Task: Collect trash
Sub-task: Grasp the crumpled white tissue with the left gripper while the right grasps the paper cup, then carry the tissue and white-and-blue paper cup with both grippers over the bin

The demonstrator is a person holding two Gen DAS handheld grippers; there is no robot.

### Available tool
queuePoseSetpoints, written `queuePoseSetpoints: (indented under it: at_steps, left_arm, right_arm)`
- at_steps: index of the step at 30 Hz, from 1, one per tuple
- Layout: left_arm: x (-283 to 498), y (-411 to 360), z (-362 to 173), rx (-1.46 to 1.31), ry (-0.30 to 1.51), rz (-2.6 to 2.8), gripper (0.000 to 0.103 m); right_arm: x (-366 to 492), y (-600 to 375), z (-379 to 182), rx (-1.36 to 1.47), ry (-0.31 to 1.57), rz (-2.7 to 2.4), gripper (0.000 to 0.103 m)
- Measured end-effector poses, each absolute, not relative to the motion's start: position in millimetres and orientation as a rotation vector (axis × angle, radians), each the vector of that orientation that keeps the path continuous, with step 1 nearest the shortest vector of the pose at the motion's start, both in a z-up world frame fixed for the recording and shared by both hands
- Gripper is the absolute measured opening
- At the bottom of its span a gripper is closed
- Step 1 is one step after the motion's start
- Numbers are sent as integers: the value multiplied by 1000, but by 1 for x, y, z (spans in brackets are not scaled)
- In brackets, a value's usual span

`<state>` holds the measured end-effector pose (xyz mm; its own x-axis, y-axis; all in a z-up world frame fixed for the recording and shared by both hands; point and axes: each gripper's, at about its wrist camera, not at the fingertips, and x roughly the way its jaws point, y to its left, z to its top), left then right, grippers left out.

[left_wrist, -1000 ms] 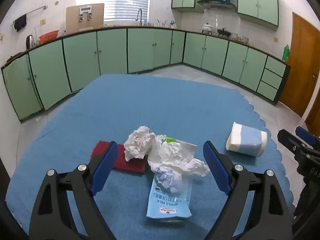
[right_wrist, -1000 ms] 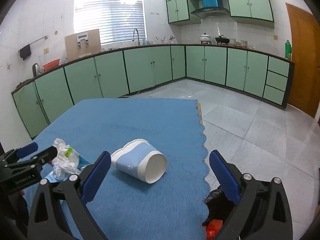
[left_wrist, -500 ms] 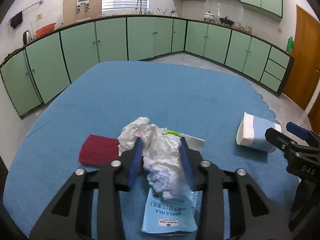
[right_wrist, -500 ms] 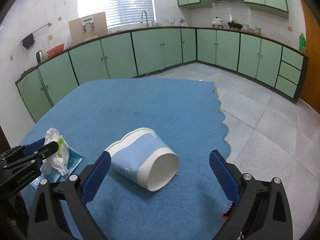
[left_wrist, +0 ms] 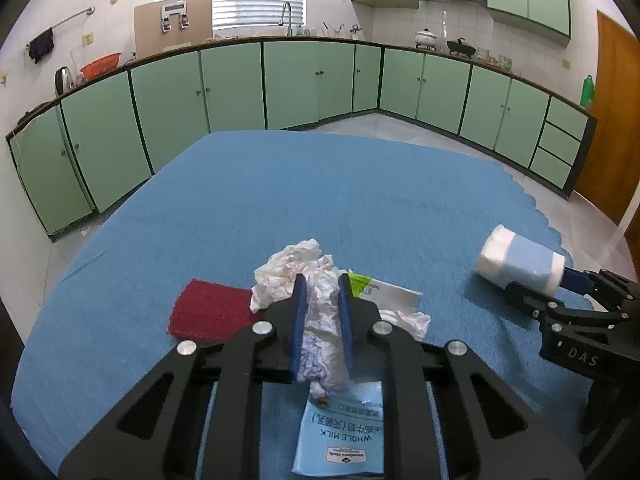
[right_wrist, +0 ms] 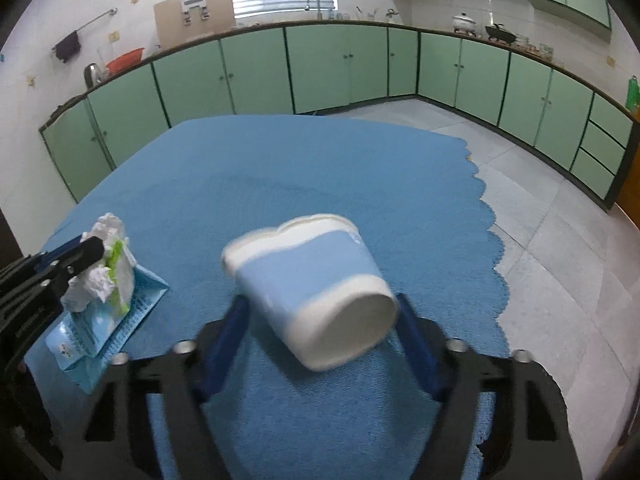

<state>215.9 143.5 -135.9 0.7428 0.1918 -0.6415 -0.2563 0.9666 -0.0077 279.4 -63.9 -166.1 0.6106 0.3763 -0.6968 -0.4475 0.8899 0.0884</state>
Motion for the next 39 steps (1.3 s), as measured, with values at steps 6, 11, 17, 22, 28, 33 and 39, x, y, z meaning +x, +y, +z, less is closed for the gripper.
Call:
queuePoseSetpoints:
  at_steps: [6,11,17,22,28,33,39]
  left_arm:
    - [211,143,-129,-101,662,262,9]
    - [203,146,-116,-111,620,274,8]
    - [198,142,-103,-111,597,252,7]
    - [191,131,-91,-105,564,228,7]
    - [182,119,-74,-103,524,198,7]
    - [179,106,-66,-95,505,163,7]
    - [178,85,-58,-93,489,115,7]
  right_arm:
    - [270,-68,-159,-81,731,495,56]
    - [260,-69,-157,-81,722,507,56]
    - [246,-77,-146,-78,674,491,56]
    - [238,-88,-129,-63,628,482,56]
    - [226,-95,-107,-52,569,491,56]
    - [216,-102,-94,-39,537,489,56]
    - [205,-119,-82,-19,506,474,56]
